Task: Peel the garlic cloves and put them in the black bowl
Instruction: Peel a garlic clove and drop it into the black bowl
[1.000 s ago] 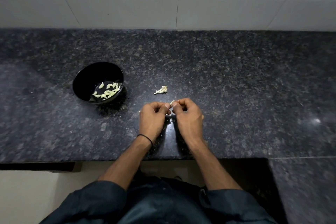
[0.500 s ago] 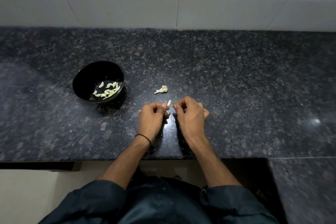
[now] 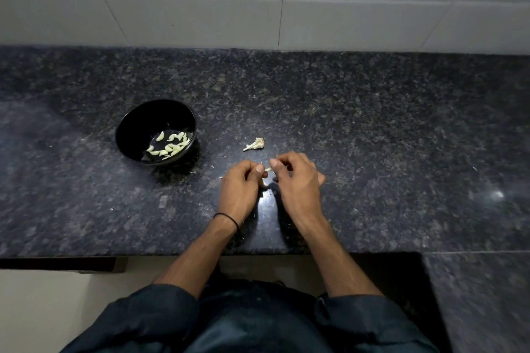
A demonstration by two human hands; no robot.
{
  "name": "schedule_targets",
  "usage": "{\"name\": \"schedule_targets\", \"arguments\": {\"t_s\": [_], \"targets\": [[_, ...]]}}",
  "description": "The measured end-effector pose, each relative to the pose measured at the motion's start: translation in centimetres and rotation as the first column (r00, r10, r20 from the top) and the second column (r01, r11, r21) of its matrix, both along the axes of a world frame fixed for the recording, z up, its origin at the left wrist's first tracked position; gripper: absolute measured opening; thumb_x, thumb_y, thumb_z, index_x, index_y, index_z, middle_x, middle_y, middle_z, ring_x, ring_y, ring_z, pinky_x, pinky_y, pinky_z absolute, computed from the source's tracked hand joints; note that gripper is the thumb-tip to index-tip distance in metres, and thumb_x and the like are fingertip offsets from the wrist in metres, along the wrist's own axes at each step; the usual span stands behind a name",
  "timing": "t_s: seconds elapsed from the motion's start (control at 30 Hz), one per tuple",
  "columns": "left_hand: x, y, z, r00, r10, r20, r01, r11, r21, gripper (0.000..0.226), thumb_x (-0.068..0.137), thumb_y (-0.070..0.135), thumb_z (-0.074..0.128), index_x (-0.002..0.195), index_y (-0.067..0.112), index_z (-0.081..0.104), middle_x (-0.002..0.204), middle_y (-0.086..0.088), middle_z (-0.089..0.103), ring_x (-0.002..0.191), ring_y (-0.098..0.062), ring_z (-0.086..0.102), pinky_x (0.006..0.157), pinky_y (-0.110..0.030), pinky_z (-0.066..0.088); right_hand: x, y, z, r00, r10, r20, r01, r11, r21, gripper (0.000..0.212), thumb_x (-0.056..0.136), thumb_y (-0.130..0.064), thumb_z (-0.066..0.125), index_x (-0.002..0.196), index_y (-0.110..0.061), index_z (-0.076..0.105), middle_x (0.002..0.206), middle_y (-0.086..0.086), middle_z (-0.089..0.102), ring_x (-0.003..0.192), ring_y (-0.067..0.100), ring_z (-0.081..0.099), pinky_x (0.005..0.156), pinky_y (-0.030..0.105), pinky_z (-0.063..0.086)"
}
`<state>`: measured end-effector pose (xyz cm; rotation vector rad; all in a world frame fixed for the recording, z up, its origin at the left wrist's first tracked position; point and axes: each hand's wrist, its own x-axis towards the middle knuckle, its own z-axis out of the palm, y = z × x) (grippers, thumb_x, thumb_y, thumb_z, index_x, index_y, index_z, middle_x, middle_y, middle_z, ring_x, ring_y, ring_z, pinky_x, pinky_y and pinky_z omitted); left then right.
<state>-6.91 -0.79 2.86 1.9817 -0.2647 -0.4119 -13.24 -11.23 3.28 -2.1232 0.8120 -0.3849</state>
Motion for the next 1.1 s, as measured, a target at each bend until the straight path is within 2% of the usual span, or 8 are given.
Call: {"name": "schedule_targets", "arguments": {"t_s": [0.17, 0.3, 0.47, 0.57, 0.7, 0.83, 0.93, 1.1], "targets": [[-0.25, -0.37, -0.10, 0.997, 0.042, -0.057, -0.044, 0.998, -0.043, 0.028, 0.104, 0.017, 0.051, 0.088, 0.000, 0.067, 0.072, 0.005, 0.067, 0.055, 0.002, 0.061, 0.054, -0.009, 0.045, -0.13, -0.33, -0.01, 0.997, -0.077, -0.007, 0.078, 0.995, 0.060, 0.018, 0.101, -0.031, 0.058, 0.090, -0.019, 0.067, 0.095, -0.007, 0.062, 0.099, 0.014, 0.054, 0.091, 0.034, 0.024], [-0.35, -0.42, -0.14, 0.998, 0.044, -0.038, -0.045, 0.999, -0.022, 0.027, 0.104, 0.019, 0.052, 0.087, 0.006, 0.069, 0.073, 0.002, 0.068, 0.065, -0.011, 0.067, 0.055, -0.008, 0.044, -0.60, -0.18, -0.04, 0.996, -0.083, 0.013, 0.081, 0.989, 0.124, 0.023, 0.104, -0.032, 0.052, 0.092, -0.021, 0.069, 0.096, -0.009, 0.062, 0.098, 0.013, 0.057, 0.095, 0.036, 0.028], [-0.43, -0.44, 0.00, 1.000, -0.025, 0.008, 0.025, 1.000, 0.006, 0.025, 0.103, 0.021, 0.053, 0.083, 0.016, 0.067, 0.076, 0.005, 0.069, 0.065, -0.001, 0.062, 0.059, -0.007, 0.042, -0.35, 0.01, -0.48, 0.995, -0.097, 0.018, 0.090, 0.967, 0.240, 0.033, 0.094, -0.056, 0.055, 0.083, -0.028, 0.067, 0.088, -0.010, 0.067, 0.086, 0.009, 0.064, 0.093, 0.048, 0.050], [-0.45, -0.32, -0.11, 0.998, -0.049, 0.030, 0.049, 0.999, 0.023, 0.017, 0.100, 0.019, 0.058, 0.085, 0.019, 0.067, 0.078, 0.007, 0.069, 0.071, -0.003, 0.062, 0.061, -0.009, 0.040, -0.36, -0.11, -0.48, 0.991, -0.133, 0.027, 0.120, 0.951, 0.286, 0.025, 0.091, -0.050, 0.061, 0.084, -0.028, 0.070, 0.081, -0.012, 0.071, 0.080, 0.008, 0.067, 0.086, 0.050, 0.055], [-0.63, -0.17, -0.54, 0.998, -0.050, 0.040, 0.050, 0.999, 0.002, 0.007, 0.091, 0.012, 0.068, 0.093, 0.019, 0.069, 0.091, 0.008, 0.070, 0.080, -0.010, 0.067, 0.067, -0.009, 0.046, -0.45, -0.30, -0.43, 0.978, -0.200, 0.050, 0.178, 0.941, 0.287, 0.026, 0.090, -0.050, 0.061, 0.084, -0.027, 0.071, 0.081, -0.009, 0.070, 0.080, 0.013, 0.066, 0.086, 0.051, 0.054], [-0.34, -0.17, -0.90, 0.993, -0.061, 0.100, 0.061, 0.998, 0.004, 0.013, 0.092, 0.028, 0.070, 0.082, 0.021, 0.073, 0.094, 0.005, 0.064, 0.089, -0.013, 0.065, 0.082, -0.026, 0.051, -0.52, -0.39, -0.50, 0.972, -0.227, 0.064, 0.201, 0.939, 0.279, 0.023, 0.091, -0.048, 0.060, 0.080, -0.030, 0.070, 0.084, -0.009, 0.071, 0.083, 0.012, 0.067, 0.095, 0.055, 0.049], [-0.30, -0.29, -0.81, 0.989, -0.066, 0.129, 0.057, 0.996, 0.075, 0.010, 0.085, 0.015, 0.076, 0.077, 0.021, 0.073, 0.099, 0.008, 0.056, 0.091, -0.008, 0.059, 0.079, -0.012, 0.041, -0.56, -0.47, -0.54, 0.971, -0.230, 0.064, 0.206, 0.942, 0.265, 0.023, 0.093, -0.044, 0.061, 0.076, -0.031, 0.067, 0.083, -0.009, 0.070, 0.083, 0.012, 0.066, 0.097, 0.055, 0.048], [-0.32, -0.35, -0.83, 0.986, -0.074, 0.151, 0.068, 0.997, 0.042, 0.015, 0.094, 0.017, 0.067, 0.081, 0.017, 0.075, 0.100, 0.006, 0.061, 0.095, -0.010, 0.061, 0.081, -0.009, 0.040, -0.70, -0.46, -0.54, 0.971, -0.231, 0.064, 0.209, 0.948, 0.241, 0.021, 0.095, -0.041, 0.062, 0.076, -0.033, 0.066, 0.087, -0.009, 0.070, 0.085, 0.010, 0.065, 0.097, 0.053, 0.048]]}}
